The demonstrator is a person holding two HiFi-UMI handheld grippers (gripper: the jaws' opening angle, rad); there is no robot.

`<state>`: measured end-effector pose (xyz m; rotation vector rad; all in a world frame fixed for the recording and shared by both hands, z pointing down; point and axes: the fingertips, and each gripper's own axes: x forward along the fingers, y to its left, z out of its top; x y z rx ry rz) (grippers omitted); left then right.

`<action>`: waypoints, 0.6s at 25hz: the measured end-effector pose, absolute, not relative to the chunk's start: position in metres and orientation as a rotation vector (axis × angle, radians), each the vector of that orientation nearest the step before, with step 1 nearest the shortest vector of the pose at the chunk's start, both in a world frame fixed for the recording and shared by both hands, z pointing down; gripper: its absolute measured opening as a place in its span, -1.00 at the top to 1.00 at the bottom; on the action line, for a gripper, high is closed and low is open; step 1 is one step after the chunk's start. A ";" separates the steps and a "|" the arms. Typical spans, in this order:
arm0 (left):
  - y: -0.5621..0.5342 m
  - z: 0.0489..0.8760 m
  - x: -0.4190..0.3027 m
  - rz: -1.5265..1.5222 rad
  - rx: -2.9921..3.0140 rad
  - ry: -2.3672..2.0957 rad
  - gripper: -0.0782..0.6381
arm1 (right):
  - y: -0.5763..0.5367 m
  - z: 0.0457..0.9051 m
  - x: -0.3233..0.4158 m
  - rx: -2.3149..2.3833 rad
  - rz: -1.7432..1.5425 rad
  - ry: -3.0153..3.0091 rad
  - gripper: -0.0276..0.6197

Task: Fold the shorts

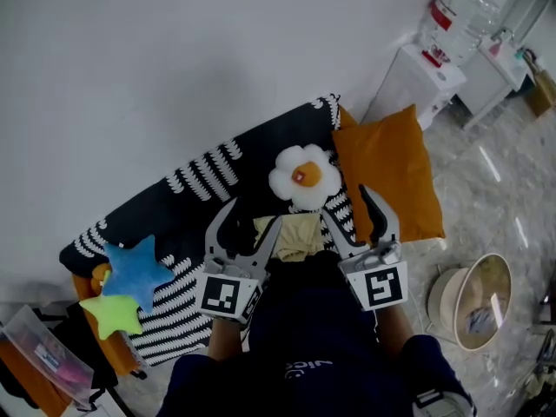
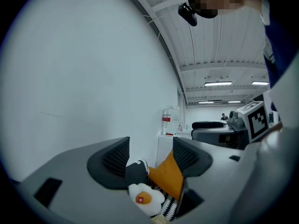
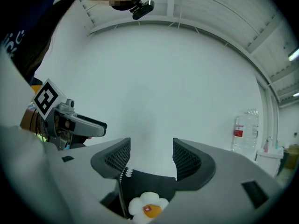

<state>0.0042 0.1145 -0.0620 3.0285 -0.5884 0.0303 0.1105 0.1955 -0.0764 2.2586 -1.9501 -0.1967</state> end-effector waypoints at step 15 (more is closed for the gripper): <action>0.125 -0.068 0.021 -0.039 3.048 -0.588 0.77 | 0.208 -0.078 0.111 2.291 -0.216 -1.945 0.89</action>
